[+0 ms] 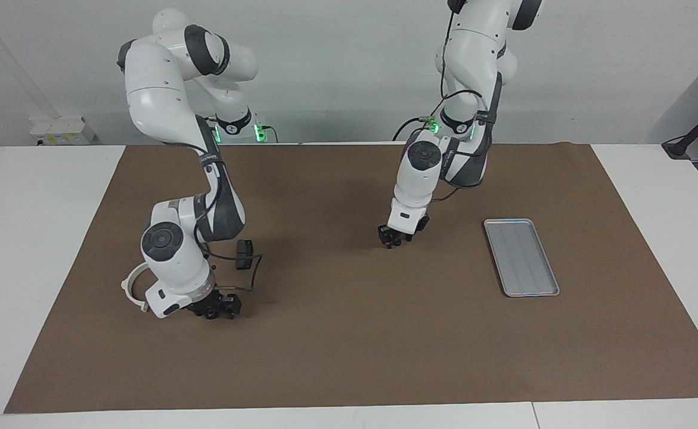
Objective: Pick bearing gear from pile to tray
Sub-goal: 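Grasp the bearing with the left gripper while the right gripper reaches another bearing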
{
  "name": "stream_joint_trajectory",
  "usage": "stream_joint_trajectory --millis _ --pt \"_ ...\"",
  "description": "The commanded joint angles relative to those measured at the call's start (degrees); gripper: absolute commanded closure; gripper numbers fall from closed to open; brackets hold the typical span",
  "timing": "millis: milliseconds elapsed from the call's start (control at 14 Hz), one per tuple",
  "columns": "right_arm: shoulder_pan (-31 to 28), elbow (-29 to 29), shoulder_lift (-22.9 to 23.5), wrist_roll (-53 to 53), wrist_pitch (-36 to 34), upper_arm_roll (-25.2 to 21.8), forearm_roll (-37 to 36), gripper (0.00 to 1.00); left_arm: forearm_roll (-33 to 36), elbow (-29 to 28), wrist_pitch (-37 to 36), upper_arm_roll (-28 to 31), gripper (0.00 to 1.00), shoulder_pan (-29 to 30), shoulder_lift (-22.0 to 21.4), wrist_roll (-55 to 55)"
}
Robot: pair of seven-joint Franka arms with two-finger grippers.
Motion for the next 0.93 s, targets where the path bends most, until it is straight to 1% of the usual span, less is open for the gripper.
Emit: stream_joint_trajectory --millis 0,143,286,357,429,500,571,643,786,857 --pt "-0.52 -0.48 -0.62 1.44 -0.67 0.62 -1.78 0.11 1.05 0.24 -0.73 0.56 0.83 -0.24 0.36 -1.1" --pt "-0.43 -0.48 -0.62 1.44 -0.76 0.62 -1.78 0.13 1.05 0.42 -1.62 0.56 0.89 -0.42 0.27 -1.18" --pt "-0.52 -0.48 -0.62 1.44 -0.24 0.62 -1.78 0.21 1.05 1.99 -4.06 0.65 0.9 -0.24 -0.16 -0.92" --pt "-0.52 -0.48 -0.62 1.44 -0.23 0.62 -1.78 0.3 1.05 2.44 -6.95 1.0 0.88 0.37 -1.56 -0.05" --pt "-0.6 -0.48 -0.62 1.44 -0.15 0.62 -1.78 0.44 1.14 2.44 -8.98 0.91 0.87 2.46 -4.01 1.44" --pt "-0.6 -0.48 -0.62 1.44 -0.06 0.62 -1.7 0.58 1.14 1.92 -11.18 0.91 0.84 4.22 -6.47 4.41" --pt "-0.86 -0.48 -0.62 1.44 0.12 0.71 -1.61 0.68 1.14 1.83 -14.24 0.91 0.82 6.07 -8.41 8.1" --pt "-1.13 -0.48 -0.62 1.44 0.2 0.71 -1.52 0.78 1.14 1.83 -17.15 0.91 0.82 8.61 -9.47 12.66" --pt "-1.31 -0.56 -0.53 1.44 0.29 0.71 -1.34 1.0 1.14 1.39 -20.33 0.91 0.81 14.14 -11.15 23.98" --pt "-1.31 -0.56 -0.53 1.44 0.29 0.71 -1.34 1.0 1.14 1.21 -20.95 0.91 0.81 17.31 -11.59 28.91"
